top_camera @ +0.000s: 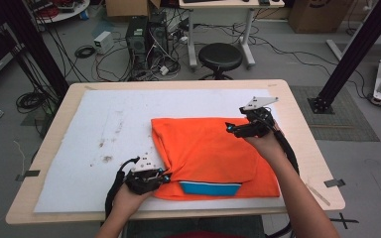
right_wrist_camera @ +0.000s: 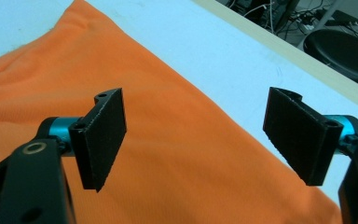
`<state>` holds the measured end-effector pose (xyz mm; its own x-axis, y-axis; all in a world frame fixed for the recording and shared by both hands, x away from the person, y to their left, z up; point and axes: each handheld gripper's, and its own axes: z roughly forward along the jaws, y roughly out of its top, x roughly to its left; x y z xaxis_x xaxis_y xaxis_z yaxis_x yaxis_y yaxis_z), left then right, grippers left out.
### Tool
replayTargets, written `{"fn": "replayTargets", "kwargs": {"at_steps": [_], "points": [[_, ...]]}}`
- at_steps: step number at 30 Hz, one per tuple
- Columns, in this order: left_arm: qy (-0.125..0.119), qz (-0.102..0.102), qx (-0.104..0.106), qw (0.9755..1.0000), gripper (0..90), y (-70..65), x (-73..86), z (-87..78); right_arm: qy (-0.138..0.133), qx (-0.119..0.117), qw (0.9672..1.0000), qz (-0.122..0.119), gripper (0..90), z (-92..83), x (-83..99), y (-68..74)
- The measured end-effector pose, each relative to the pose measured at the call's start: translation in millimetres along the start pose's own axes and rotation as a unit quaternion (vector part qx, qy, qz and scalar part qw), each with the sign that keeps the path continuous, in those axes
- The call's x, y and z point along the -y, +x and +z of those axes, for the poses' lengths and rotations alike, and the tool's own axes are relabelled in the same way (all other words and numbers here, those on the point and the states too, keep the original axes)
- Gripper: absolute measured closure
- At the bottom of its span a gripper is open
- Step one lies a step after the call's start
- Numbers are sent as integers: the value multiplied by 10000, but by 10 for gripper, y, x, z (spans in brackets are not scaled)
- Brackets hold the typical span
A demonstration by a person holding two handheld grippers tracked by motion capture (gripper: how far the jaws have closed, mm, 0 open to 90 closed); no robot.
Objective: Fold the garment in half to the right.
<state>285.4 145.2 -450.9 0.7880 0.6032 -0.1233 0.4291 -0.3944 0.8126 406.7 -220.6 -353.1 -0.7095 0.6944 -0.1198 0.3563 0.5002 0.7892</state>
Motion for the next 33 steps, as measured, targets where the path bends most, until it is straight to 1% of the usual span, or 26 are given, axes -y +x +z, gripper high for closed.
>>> {"fn": "replayTargets", "kwargs": {"at_steps": [4,7,8,12,13,17,18,21,23,25,26,28,30,32,33], "points": [[11,28,-31,10000,819,-11,0,6,15,-84,10000,-30,217,52,-106,1],[29,60,-43,10000,819,-14,-2,9,52,-102,9999,-70,217,83,-182,4],[34,64,-47,10000,819,-16,-2,11,20,-139,9999,-63,217,99,-213,10],[53,88,-65,9999,819,-22,-4,15,90,-255,9996,-120,217,197,-315,30],[39,60,-59,10000,819,-23,-3,16,101,-277,9995,-131,217,220,-334,37],[45,53,-61,10000,819,-21,-4,18,120,-412,9990,-153,218,369,-443,81],[51,55,-64,10000,819,-22,-4,20,144,-456,9988,-119,217,409,-469,98],[74,98,-87,9999,819,-23,-6,22,187,-511,9983,-187,215,531,-548,150],[90,101,-94,9999,819,-27,-6,24,177,-566,9979,-275,215,607,-600,191],[93,107,-110,9998,819,-32,-7,29,186,-645,9974,-263,215,684,-648,232],[111,130,-123,9998,820,-32,-8,30,217,-679,9970,-297,215,722,-669,244],[143,165,-149,9996,820,-41,-10,34,268,-666,9968,-341,215,800,-709,273],[128,178,-159,9996,820,-47,-9,37,342,-714,9964,-291,215,866,-745,298],[131,179,-160,9996,820,-45,-9,37,350,-725,9963,-308,215,932,-781,311],[133,178,-156,9996,820,-43,-9,37,339,-767,9960,-295,215,961,-795,315]]}}
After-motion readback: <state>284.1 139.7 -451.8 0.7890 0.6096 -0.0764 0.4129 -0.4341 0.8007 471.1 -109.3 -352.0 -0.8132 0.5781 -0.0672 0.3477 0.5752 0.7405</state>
